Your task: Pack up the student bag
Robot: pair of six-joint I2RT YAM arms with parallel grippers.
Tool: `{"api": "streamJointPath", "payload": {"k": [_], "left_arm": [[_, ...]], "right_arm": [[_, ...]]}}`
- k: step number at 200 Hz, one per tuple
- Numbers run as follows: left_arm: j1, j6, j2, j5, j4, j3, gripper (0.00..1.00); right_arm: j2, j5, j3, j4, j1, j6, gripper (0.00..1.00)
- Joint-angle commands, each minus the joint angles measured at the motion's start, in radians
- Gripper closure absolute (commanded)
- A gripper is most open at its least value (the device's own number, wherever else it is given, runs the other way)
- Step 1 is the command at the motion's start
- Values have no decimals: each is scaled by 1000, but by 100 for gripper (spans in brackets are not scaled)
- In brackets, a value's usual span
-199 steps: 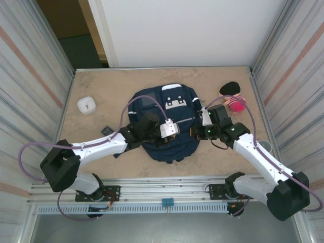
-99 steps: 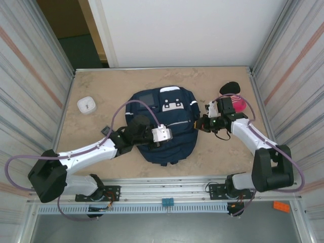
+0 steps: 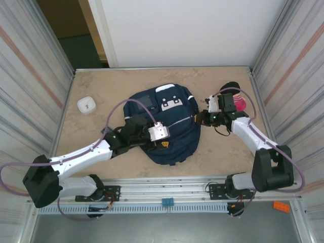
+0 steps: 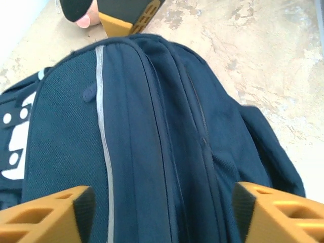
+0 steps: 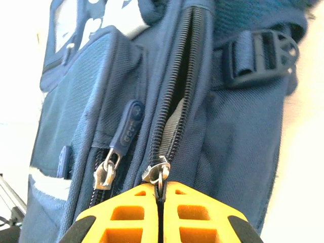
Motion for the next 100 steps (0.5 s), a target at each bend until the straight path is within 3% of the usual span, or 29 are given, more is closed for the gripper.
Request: {"api": "streamJointPath", "payload": {"k": [1, 41, 66, 100], "left_arm": [[-62, -75, 16, -74, -10, 78, 19], [-119, -130, 124, -124, -31, 163, 17], [-120, -142, 174, -139, -17, 155, 34], [-121, -124, 199, -161, -36, 137, 41]], "right_arm": [[-105, 27, -32, -47, 85, 0, 100], [-204, 46, -64, -86, 196, 48, 100], [-248, 29, -80, -86, 226, 45, 100], [-251, 51, -95, -96, 209, 29, 100]]}}
